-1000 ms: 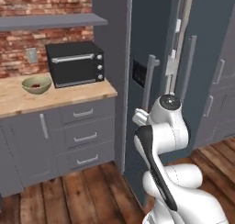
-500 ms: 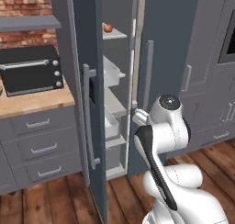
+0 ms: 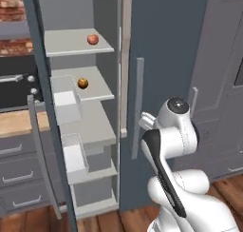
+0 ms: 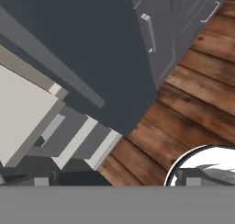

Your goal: Take the orange, peach, and pear from the freezer and place them in the bowl on the counter.

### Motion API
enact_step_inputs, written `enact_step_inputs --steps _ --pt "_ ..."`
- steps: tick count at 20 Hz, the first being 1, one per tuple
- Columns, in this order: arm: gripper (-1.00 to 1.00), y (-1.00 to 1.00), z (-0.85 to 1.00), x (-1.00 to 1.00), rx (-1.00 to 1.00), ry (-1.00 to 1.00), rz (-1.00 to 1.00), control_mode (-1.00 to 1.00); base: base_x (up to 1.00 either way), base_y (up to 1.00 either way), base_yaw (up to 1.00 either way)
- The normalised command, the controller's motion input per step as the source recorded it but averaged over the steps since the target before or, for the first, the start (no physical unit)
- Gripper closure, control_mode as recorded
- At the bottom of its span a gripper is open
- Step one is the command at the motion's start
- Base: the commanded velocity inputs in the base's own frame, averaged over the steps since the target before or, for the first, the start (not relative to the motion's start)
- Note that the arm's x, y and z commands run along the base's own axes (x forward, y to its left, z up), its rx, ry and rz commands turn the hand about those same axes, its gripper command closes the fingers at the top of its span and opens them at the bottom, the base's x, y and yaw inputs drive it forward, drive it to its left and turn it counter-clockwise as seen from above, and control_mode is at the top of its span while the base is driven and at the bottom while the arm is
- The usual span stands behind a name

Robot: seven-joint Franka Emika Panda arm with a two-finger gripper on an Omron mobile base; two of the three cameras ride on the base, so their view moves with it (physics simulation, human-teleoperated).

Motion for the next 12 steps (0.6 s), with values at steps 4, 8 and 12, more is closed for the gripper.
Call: enact_step_inputs --steps 4,8,12 --pt "-1.00 0.00 0.00 0.00 0.00 0.00 0.00 1.00 0.93 0.09 0.12" --pt "-1.00 0.00 0.00 0.00 0.00 0.00 0.00 1.00 0.65 0.38 0.05" --pt "-1.00 0.00 0.00 0.00 0.00 0.00 0.00 1.00 0.54 0.22 0.04"
